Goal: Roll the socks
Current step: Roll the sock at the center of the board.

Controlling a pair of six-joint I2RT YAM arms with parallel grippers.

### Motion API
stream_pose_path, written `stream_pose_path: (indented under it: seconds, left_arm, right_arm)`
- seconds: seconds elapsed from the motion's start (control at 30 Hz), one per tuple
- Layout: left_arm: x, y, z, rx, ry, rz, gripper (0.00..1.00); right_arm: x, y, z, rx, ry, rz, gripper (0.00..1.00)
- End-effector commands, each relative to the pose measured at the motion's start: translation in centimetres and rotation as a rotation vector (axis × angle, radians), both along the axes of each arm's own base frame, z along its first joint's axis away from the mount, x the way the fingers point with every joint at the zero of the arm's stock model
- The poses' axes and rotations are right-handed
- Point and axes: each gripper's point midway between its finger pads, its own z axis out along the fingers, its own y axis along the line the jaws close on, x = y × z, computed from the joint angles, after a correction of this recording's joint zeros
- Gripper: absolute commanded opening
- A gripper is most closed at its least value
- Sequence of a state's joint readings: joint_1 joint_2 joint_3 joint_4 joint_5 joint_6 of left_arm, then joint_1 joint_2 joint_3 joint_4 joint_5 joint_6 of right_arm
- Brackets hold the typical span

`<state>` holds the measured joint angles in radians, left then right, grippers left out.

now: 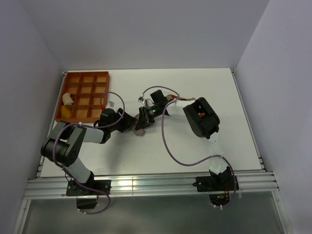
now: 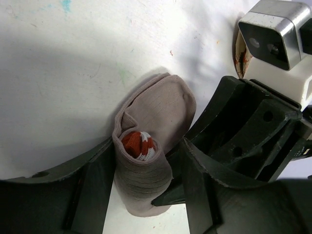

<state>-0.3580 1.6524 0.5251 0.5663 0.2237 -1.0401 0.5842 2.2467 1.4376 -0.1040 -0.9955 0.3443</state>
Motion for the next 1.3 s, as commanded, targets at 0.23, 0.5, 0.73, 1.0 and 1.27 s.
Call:
stream_pose_path:
  seconds: [0.23, 0.5, 0.73, 1.0, 1.27]
  left_arm:
    - [-5.2, 0.3, -4.2, 0.068, 0.186, -0.105, 0.58]
    - [-5.7, 0.7, -4.0, 0.074, 0.185, -0.108, 0.65]
    - [-5.9, 1.8, -4.7, 0.070, 0.217, -0.073, 0.59]
    - [-5.7, 1.5, -5.0, 0.059, 0.225, -0.082, 0.37]
    - [-5.8, 1.6, -4.7, 0.049, 0.221, -0.080, 0.07]
  right_arm:
    - [2.0, -0.5, -2.5, -0.119, 0.011, -0.104, 0.00]
    - [2.5, -0.9, -3.1, -0.140, 0.024, -0.129, 0.00]
    - [2.7, -1.0, -3.5, -0.160, 0.018, -0.131, 0.00]
    - [2.8, -0.6, -2.7, -0.132, -0.031, -0.109, 0.00]
    - [3.2, -0.3, -1.3, -0.141, -0.202, -0.089, 0.12]
